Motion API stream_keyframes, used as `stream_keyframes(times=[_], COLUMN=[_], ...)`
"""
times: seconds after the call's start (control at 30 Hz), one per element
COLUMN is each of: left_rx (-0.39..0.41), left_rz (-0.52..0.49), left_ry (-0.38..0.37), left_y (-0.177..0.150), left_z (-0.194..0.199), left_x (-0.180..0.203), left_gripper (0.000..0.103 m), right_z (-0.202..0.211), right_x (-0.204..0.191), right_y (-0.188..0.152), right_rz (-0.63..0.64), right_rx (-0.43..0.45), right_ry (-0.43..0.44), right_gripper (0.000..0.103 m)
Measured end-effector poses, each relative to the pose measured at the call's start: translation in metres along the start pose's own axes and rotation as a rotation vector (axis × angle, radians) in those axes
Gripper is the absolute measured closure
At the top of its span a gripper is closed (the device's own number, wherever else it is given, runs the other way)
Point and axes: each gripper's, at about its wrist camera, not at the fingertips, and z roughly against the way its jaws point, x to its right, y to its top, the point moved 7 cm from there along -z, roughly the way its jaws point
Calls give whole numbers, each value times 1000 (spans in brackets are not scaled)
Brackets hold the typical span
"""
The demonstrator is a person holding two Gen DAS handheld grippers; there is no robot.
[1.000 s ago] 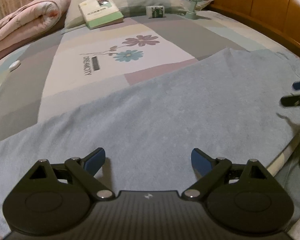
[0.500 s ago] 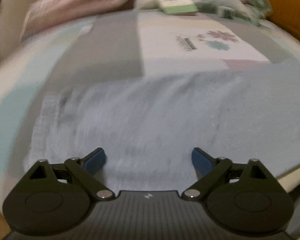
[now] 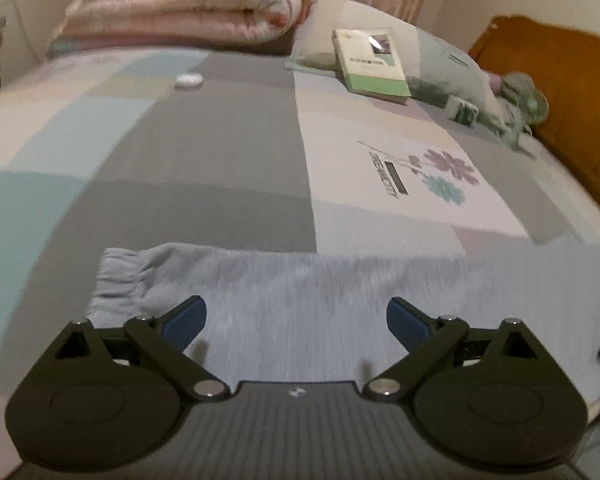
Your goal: Fold clothes
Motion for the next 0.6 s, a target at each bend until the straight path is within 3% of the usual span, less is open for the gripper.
stream_keyframes(times=[0.07,0.17,0.23,0.3,0.43,0.6], left_rx=[-23,-19,8,13,5,-19], left_rz=[76,164,196,203,121,-102], left_ry=[-31,37,5,21,97,68], left_y=[2,-1,-3,-5,-3,-18], left_z=[-14,-25,-19,-15,-5,1], left_x=[-12,-40,-48,-51,-32,20], left_gripper=[7,9,9,11,11,10], right_z=[0,0,0,1,3,22], right_x=[0,1,1,1,-2,-42], right_y=[0,-2,-2,-2,6,45], right_rz=[0,1,3,4,11,106], right_rx=[3,6,9,6,-34,10], right_ry=[2,6,9,9,17,128], right_gripper=[0,0,0,0,0,0])
